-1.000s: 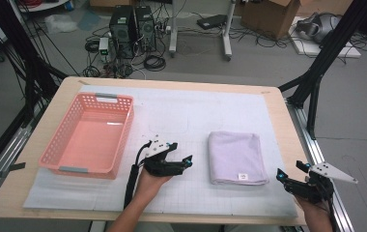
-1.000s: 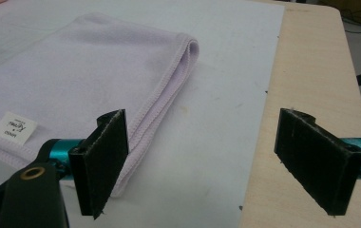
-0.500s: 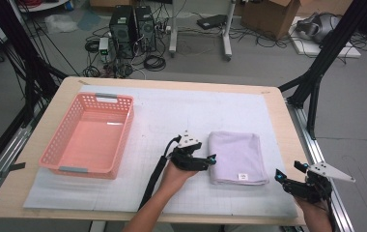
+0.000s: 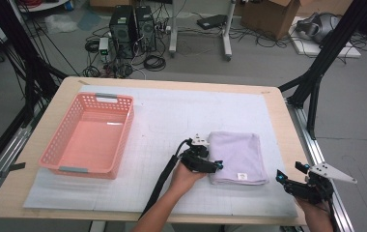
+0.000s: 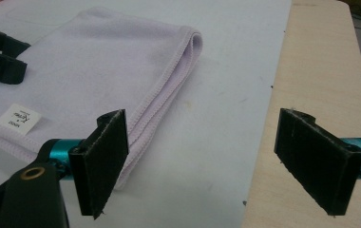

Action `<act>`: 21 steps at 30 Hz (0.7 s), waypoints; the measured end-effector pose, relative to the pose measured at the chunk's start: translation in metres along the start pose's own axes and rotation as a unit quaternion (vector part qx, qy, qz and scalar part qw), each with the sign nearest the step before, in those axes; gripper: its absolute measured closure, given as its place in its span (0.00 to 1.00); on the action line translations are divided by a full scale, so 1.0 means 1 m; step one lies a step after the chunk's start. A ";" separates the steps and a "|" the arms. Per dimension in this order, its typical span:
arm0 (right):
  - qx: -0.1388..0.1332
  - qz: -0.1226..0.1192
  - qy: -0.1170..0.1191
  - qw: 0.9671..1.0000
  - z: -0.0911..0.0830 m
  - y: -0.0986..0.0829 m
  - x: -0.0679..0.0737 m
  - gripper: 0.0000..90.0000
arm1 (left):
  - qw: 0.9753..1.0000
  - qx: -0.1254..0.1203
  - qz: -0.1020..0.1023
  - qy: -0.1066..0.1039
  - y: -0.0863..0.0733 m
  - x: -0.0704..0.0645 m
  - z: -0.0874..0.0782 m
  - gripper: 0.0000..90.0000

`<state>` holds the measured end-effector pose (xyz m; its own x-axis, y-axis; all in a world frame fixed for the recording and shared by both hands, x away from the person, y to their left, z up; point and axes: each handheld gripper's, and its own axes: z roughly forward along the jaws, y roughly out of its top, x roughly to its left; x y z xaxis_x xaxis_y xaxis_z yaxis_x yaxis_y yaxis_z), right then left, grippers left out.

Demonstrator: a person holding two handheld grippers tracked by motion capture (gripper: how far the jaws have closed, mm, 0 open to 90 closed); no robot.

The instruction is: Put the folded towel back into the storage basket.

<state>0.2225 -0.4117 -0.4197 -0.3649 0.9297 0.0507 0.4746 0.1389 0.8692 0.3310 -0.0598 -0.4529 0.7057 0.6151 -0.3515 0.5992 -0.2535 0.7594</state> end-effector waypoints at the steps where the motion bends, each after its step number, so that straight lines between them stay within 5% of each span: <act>1: 0.000 -0.001 0.000 1.000 0.000 0.000 0.000 0.20 | 1.000 0.000 0.000 0.000 0.000 0.000 0.000 0.38; 4: 0.000 -0.004 0.000 1.000 0.000 0.000 0.001 0.20 | 0.999 0.013 -0.027 -0.038 0.000 0.005 0.000 0.61; 8: 0.002 -0.001 0.002 1.000 0.001 0.000 0.002 0.20 | 0.999 0.007 -0.026 -0.047 0.001 0.006 -0.004 0.79; 14: 0.001 0.001 0.002 1.000 0.001 0.000 0.001 0.20 | 0.998 -0.001 -0.005 -0.056 -0.006 0.010 -0.026 0.82; 21: 0.002 -0.006 0.004 1.000 0.002 0.000 0.004 0.20 | 0.999 -0.020 -0.008 -0.046 -0.026 0.033 -0.067 0.82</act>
<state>0.2226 -0.4073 -0.4199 -0.3760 0.9255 0.0447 0.4734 0.1504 0.8679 0.3133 0.0170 -0.4474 0.7291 0.5470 -0.4114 0.5967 -0.2137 0.7735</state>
